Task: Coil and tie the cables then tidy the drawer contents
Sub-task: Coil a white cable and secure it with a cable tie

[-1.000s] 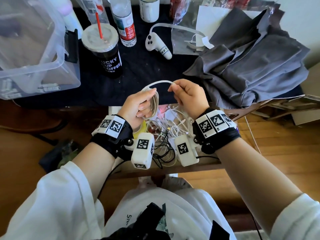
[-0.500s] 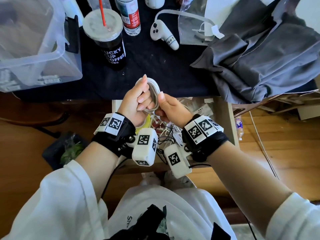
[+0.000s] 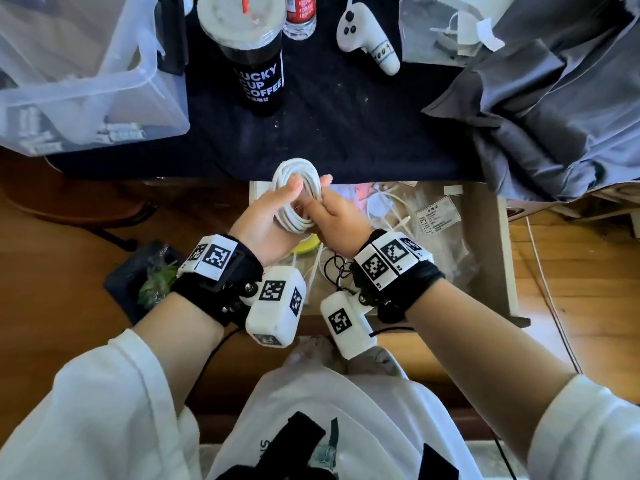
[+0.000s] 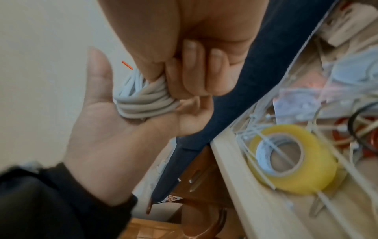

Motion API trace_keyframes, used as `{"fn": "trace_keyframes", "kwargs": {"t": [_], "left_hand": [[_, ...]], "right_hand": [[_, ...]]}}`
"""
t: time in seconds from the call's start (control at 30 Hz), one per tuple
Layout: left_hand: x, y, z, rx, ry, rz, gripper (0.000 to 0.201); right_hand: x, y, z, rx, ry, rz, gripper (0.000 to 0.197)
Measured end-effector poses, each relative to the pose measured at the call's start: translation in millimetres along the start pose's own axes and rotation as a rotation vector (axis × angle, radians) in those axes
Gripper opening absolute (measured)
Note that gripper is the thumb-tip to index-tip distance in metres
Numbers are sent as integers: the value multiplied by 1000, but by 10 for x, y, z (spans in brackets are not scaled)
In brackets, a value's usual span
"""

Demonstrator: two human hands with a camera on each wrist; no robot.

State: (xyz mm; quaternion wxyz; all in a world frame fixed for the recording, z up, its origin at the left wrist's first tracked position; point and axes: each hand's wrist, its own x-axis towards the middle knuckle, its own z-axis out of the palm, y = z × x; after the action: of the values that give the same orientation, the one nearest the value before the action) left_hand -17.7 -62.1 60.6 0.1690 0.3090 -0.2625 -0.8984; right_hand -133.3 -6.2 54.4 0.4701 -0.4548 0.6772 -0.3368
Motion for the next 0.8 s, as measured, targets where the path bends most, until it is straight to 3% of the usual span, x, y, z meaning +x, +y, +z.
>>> {"fn": "trace_keyframes", "kwargs": {"t": [0.13, 0.2, 0.3, 0.37, 0.5, 0.6, 0.67, 0.8], "left_hand": [[-80, 31, -117, 136, -60, -2, 93], [-92, 37, -164, 169, -33, 0, 78], [-106, 36, -138, 200, 79, -6, 21], [-100, 3, -100, 270, 169, 11, 19], [-71, 17, -132, 381, 282, 60, 13], [-71, 152, -251, 332, 433, 97, 18], [-79, 233, -350, 376, 516, 121, 24], [-113, 252, -477, 406, 564, 97, 28]], "right_hand": [[47, -19, 165, 126, -20, 18, 30], [78, 11, 244, 97, -14, -12, 24], [88, 42, 321, 28, -50, -16, 38], [83, 78, 283, 64, -122, -10, 21], [18, 96, 32, 84, -231, 42, 14], [40, 196, -271, 58, -109, 123, 23], [73, 295, -476, 66, 19, 147, 17], [96, 493, -668, 33, 141, 176, 15]]}}
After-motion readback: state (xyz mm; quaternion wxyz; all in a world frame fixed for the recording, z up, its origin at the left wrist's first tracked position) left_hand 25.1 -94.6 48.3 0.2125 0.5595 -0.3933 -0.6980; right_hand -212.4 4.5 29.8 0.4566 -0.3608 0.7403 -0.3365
